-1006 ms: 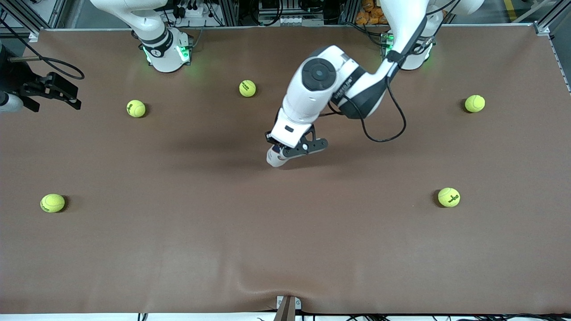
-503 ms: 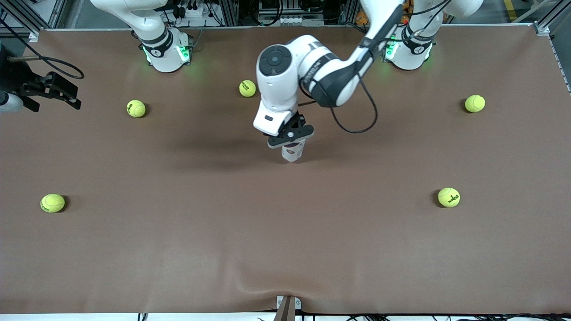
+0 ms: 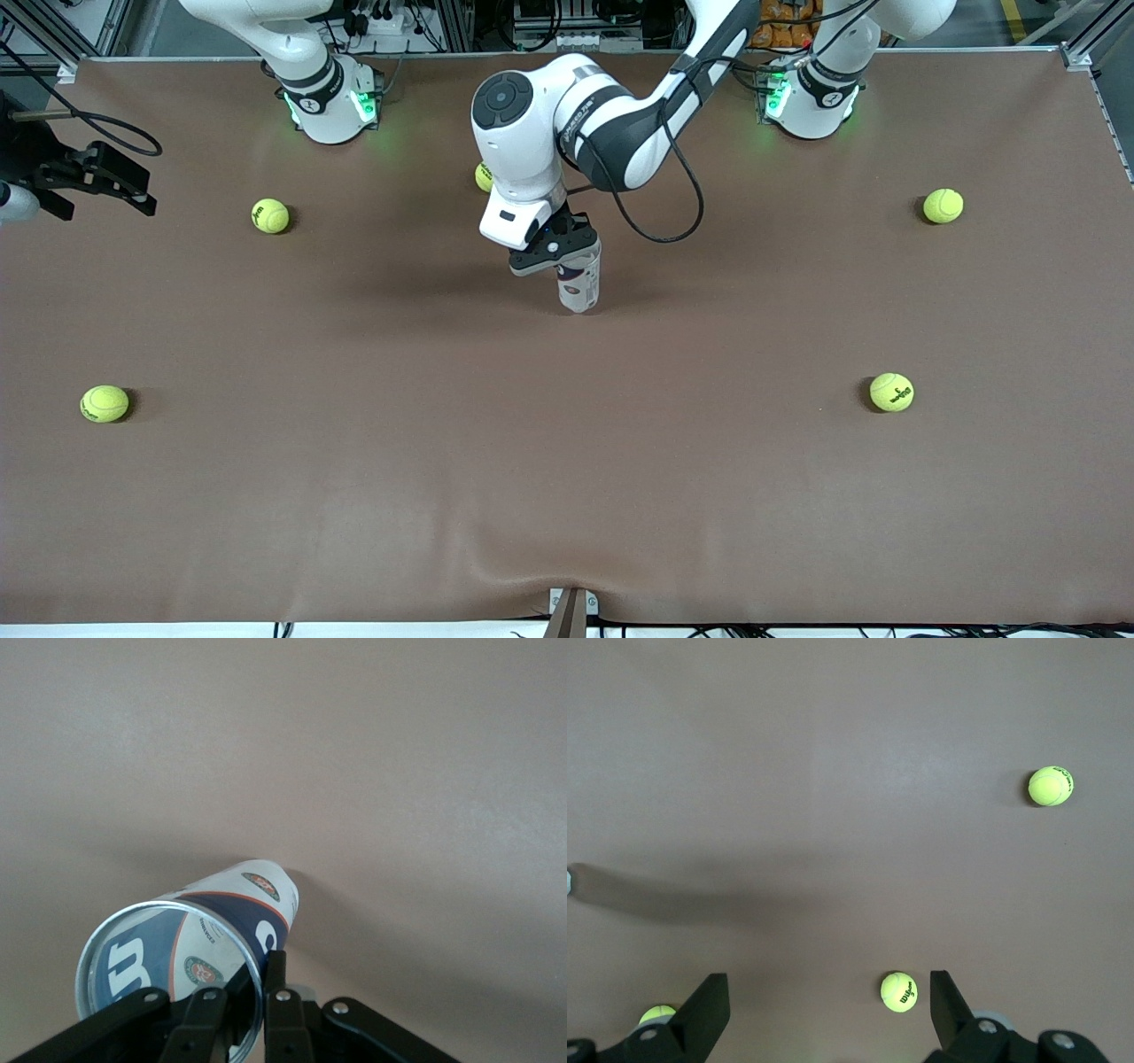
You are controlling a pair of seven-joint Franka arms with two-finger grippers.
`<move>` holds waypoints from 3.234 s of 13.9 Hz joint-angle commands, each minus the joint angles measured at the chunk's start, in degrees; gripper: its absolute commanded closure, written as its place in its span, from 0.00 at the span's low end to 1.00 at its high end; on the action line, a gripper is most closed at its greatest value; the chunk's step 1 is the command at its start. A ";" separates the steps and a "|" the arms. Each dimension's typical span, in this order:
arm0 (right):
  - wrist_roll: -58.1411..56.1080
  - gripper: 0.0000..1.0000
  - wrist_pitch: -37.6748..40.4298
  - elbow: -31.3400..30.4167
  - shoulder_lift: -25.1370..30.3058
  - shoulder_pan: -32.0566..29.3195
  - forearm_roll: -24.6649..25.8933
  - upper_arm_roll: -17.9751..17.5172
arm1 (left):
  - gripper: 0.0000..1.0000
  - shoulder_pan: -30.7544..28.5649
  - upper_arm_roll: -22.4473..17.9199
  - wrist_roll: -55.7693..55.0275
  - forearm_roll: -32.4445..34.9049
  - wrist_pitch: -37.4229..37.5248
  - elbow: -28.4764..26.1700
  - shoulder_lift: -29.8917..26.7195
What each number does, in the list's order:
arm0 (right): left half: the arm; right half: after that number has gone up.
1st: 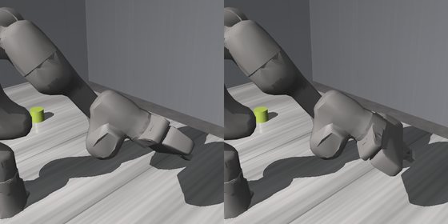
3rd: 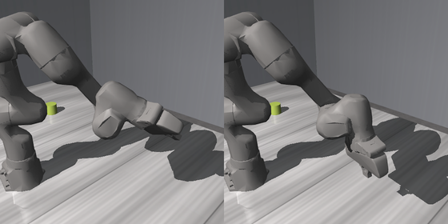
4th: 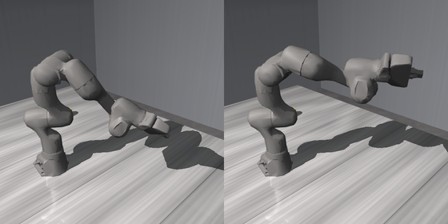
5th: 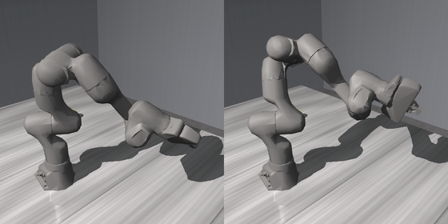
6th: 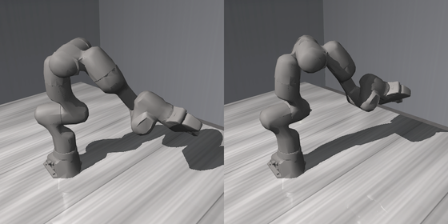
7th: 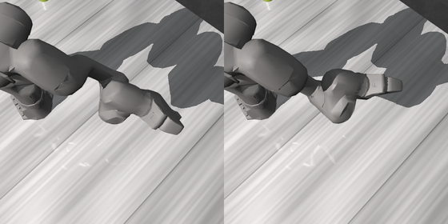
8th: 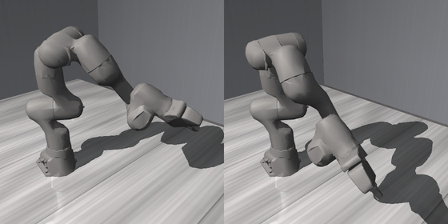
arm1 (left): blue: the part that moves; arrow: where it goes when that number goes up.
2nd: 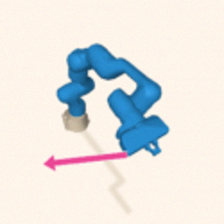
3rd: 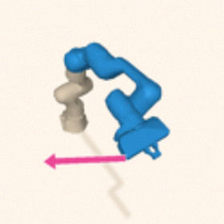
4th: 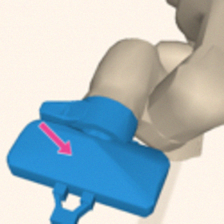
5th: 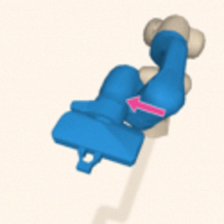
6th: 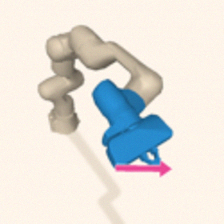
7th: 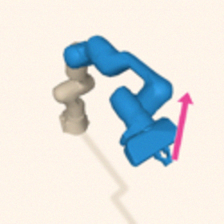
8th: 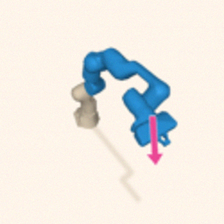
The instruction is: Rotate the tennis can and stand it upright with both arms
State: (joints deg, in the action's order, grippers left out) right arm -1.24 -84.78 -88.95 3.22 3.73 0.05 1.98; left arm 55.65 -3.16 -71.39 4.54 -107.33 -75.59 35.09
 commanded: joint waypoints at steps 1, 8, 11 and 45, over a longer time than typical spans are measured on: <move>-0.78 0.00 0.31 -0.96 1.53 -0.92 -0.84 -0.39 | 1.00 0.33 -0.35 -0.33 1.27 1.42 1.50 0.86; -0.78 0.00 0.40 -1.04 1.44 -0.83 -0.84 -0.48 | 1.00 -0.02 -0.44 0.28 1.00 0.80 1.33 1.03; -0.78 0.00 0.67 -1.05 1.44 -0.83 -0.84 -0.48 | 1.00 -0.02 -0.44 0.28 1.00 -0.16 1.15 1.21; -0.78 0.00 2.42 -0.96 1.88 -0.30 -0.84 -0.83 | 0.00 -10.64 -0.53 3.71 -1.54 1.51 1.15 -8.37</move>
State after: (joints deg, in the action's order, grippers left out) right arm -1.53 -82.54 -88.95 3.47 3.76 -0.02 1.44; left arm 46.95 -4.01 -68.54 4.32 -106.96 -74.04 28.75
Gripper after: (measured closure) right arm 0.000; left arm 0.000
